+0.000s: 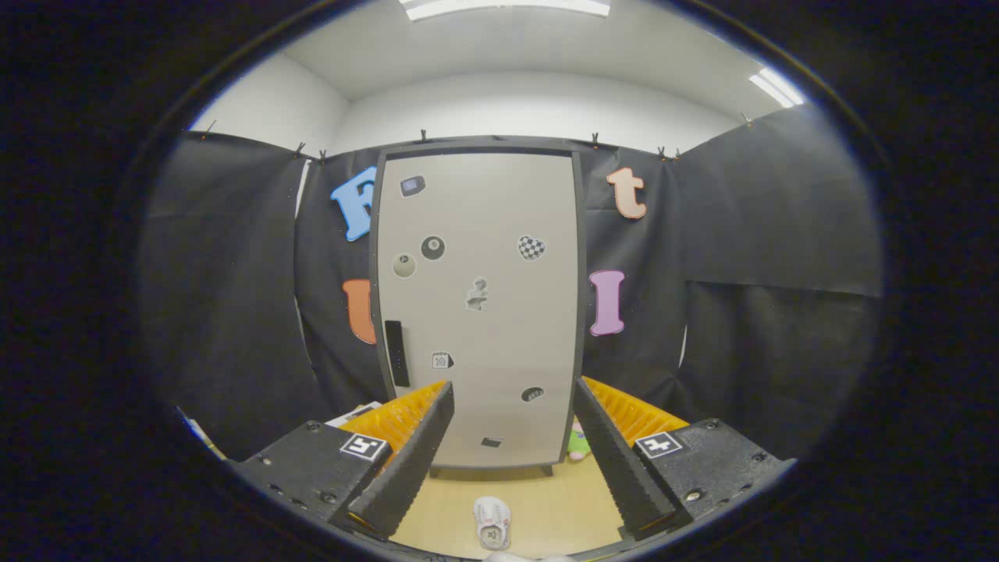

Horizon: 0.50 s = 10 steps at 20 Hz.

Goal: Open the shoe cabinet door, grab the shoes and put them into the shoe cabinet, then close the shoe cabinet door.

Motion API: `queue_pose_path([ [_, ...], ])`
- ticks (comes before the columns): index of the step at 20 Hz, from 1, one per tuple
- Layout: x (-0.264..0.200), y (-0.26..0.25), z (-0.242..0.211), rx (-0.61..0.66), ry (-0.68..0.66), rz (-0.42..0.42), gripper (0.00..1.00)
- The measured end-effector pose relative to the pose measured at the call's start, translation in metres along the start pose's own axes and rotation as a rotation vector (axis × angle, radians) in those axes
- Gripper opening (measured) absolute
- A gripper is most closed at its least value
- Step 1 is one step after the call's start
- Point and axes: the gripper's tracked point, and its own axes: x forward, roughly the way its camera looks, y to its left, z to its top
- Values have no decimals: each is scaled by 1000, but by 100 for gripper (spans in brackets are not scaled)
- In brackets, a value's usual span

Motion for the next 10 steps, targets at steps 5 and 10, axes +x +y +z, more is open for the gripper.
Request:
queue_pose_path([
  [5,54,58,-30,17,59,83,100],
  [10,123,112,-40,38,66,137,100],
])
